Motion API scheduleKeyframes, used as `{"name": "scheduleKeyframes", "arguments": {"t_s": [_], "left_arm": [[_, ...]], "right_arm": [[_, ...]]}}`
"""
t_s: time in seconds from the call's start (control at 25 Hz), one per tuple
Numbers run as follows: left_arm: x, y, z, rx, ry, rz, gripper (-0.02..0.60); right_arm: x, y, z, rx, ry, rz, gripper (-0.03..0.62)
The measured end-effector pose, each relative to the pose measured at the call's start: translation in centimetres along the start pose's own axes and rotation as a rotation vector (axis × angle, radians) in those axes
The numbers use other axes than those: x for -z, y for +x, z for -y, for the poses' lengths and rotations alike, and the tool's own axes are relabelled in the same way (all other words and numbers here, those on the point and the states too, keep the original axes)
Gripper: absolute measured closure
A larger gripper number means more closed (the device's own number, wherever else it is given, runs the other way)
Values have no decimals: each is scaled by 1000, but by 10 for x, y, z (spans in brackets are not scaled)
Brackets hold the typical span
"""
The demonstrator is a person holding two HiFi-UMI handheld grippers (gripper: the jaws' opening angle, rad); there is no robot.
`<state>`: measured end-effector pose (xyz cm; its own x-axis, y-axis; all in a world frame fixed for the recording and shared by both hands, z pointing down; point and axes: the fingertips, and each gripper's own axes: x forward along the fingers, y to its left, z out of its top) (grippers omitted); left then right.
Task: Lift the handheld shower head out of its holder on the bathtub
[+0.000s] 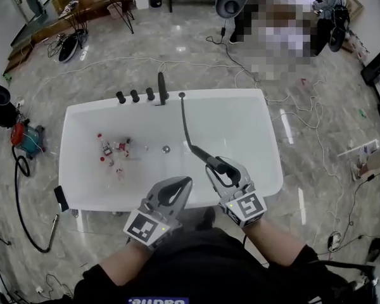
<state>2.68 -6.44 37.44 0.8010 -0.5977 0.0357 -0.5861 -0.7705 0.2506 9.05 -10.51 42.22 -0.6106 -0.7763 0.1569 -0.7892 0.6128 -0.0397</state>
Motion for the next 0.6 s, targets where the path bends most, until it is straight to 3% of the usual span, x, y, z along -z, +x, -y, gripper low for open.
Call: {"name": "scheduleKeyframes", "arguments": {"t_s": [0.28,0.6], "left_arm": [[7,5,7,17,5,-26,581],[15,6,5,7,0,-50,581]], "right_arm": [[-29,-20,-23,-43,30,65,462],[-2,-14,-25,-43,53,30,462]]}}
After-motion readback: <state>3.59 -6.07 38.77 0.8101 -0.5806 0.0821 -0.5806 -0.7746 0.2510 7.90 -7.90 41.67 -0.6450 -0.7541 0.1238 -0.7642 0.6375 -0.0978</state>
